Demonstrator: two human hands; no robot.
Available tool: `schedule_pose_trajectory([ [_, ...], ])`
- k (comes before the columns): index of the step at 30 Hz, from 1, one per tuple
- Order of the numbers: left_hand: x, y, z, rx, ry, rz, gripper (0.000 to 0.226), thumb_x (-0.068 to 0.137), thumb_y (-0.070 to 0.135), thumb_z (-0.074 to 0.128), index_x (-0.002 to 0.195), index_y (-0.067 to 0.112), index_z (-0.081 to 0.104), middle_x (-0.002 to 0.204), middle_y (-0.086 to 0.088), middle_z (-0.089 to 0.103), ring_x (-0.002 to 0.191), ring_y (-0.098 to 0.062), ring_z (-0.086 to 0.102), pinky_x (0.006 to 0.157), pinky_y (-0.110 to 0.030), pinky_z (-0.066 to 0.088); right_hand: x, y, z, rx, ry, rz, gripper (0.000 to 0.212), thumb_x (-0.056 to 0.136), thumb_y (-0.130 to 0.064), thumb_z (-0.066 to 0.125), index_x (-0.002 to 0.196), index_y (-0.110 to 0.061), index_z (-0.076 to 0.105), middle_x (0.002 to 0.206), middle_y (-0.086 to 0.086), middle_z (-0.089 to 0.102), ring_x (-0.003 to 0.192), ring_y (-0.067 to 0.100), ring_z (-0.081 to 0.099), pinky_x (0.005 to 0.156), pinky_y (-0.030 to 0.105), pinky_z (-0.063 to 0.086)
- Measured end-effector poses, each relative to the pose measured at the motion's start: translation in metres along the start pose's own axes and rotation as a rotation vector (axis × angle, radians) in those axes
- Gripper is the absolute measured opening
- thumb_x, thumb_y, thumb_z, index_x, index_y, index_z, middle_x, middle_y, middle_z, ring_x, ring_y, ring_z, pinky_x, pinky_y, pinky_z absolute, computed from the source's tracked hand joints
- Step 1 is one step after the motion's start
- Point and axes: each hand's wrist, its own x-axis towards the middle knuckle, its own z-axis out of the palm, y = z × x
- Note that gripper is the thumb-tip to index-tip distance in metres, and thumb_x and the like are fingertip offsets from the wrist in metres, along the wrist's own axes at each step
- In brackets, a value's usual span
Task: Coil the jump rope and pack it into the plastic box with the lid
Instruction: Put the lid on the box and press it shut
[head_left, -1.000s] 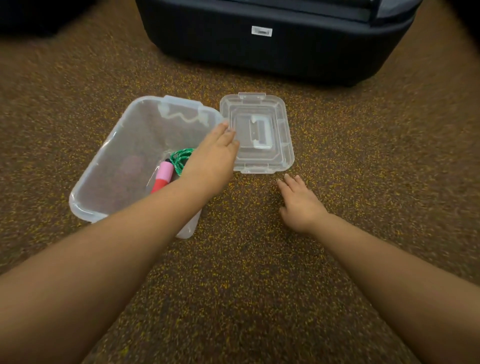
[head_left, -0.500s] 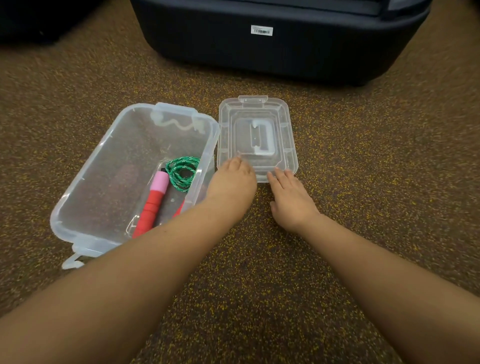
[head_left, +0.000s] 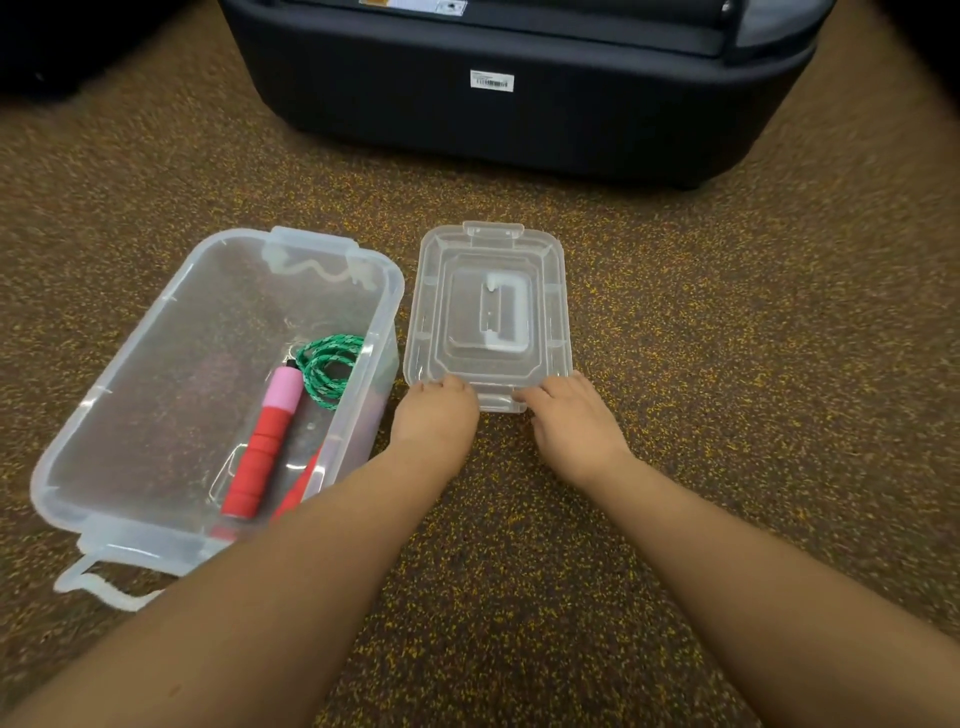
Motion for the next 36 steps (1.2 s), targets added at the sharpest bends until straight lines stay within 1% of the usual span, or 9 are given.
schedule_pose_trajectory([
  [6, -0.029, 0.007, -0.004, -0.045, 0.006, 0.054, 0.040, 0.088, -0.004, 0.047, 0.127, 0.005, 0.045, 0.122, -0.014, 0.054, 0.107, -0.034, 0.060, 0.079, -0.041, 0.049, -0.031, -0.006, -0.005, -0.057, -0.014, -0.075, 0.032, 0.091, -0.007, 0.048, 0.117, -0.020, 0.063, 0.111, 0.004, 0.066, 0.107, 0.028, 0.056, 0.100, 0.038, 0.036],
  [11, -0.051, 0.003, -0.014, -0.008, -0.022, 0.132, 0.033, 0.089, 0.003, 0.048, 0.122, 0.007, 0.051, 0.124, -0.014, 0.054, 0.113, -0.034, 0.057, 0.088, -0.044, 0.048, -0.060, -0.011, -0.023, 0.020, 0.087, -0.140, 0.012, 0.078, -0.013, 0.065, 0.086, -0.020, 0.069, 0.081, 0.002, 0.069, 0.079, 0.031, 0.064, 0.079, 0.039, 0.050],
  [14, -0.061, -0.008, -0.034, -0.071, 0.051, 0.175, 0.036, 0.088, 0.014, 0.055, 0.124, 0.010, 0.052, 0.127, -0.011, 0.050, 0.118, -0.031, 0.052, 0.094, -0.042, 0.045, -0.069, -0.011, -0.051, 0.143, 0.178, -0.102, 0.012, 0.085, -0.017, 0.064, 0.094, -0.021, 0.070, 0.090, -0.001, 0.068, 0.088, 0.026, 0.061, 0.083, 0.037, 0.047],
  [18, -0.070, -0.031, -0.075, -0.404, 0.187, 0.165, 0.037, 0.085, 0.024, 0.063, 0.122, 0.021, 0.059, 0.124, -0.005, 0.058, 0.116, -0.027, 0.054, 0.098, -0.035, 0.044, -0.070, -0.006, -0.107, 0.292, 0.271, -0.076, 0.014, 0.091, -0.017, 0.058, 0.101, -0.017, 0.068, 0.096, -0.002, 0.062, 0.094, 0.019, 0.055, 0.086, 0.035, 0.046],
  [21, -0.079, -0.041, -0.113, -0.547, 0.281, 0.231, 0.029, 0.084, 0.028, 0.067, 0.111, 0.018, 0.065, 0.107, -0.004, 0.068, 0.104, -0.024, 0.060, 0.084, -0.030, 0.045, -0.073, -0.009, -0.156, 0.394, 0.323, -0.012, 0.019, 0.093, -0.020, 0.054, 0.109, -0.023, 0.065, 0.096, -0.007, 0.053, 0.090, 0.005, 0.049, 0.082, 0.023, 0.042],
  [23, -0.084, -0.042, -0.138, -0.637, 0.348, 0.292, 0.020, 0.083, 0.027, 0.068, 0.101, 0.018, 0.065, 0.092, 0.000, 0.065, 0.092, -0.020, 0.060, 0.073, -0.026, 0.040, -0.081, -0.008, -0.181, 0.535, 0.368, 0.033, 0.027, 0.092, -0.026, 0.056, 0.119, -0.029, 0.059, 0.107, -0.011, 0.053, 0.101, -0.003, 0.049, 0.086, 0.019, 0.042],
  [27, -0.091, -0.052, -0.170, -0.897, 0.254, 0.414, 0.015, 0.080, 0.028, 0.071, 0.091, 0.031, 0.062, 0.089, 0.006, 0.065, 0.087, -0.013, 0.061, 0.083, -0.034, 0.049, -0.099, 0.000, -0.195, 0.955, 0.305, 0.141, 0.052, 0.081, -0.023, 0.072, 0.128, -0.033, 0.052, 0.121, -0.017, 0.060, 0.108, -0.004, 0.059, 0.081, 0.016, 0.053],
  [32, -0.103, -0.056, -0.178, -1.298, 0.173, 0.442, 0.032, 0.083, 0.009, 0.066, 0.115, 0.011, 0.064, 0.108, -0.004, 0.070, 0.098, -0.012, 0.067, 0.087, -0.023, 0.054, -0.115, 0.014, -0.183, 1.170, 0.330, 0.201, 0.028, 0.085, -0.006, 0.066, 0.108, -0.021, 0.065, 0.099, -0.004, 0.075, 0.096, 0.013, 0.070, 0.079, 0.025, 0.059],
  [36, -0.100, -0.054, -0.154, -1.605, 0.193, 0.289, 0.038, 0.079, 0.005, 0.069, 0.115, 0.015, 0.062, 0.110, -0.006, 0.070, 0.102, -0.019, 0.067, 0.095, -0.036, 0.052, -0.113, 0.008, -0.188, 1.339, 0.420, 0.218, 0.022, 0.089, -0.008, 0.059, 0.108, -0.019, 0.065, 0.098, -0.002, 0.075, 0.090, 0.013, 0.071, 0.071, 0.025, 0.058],
])
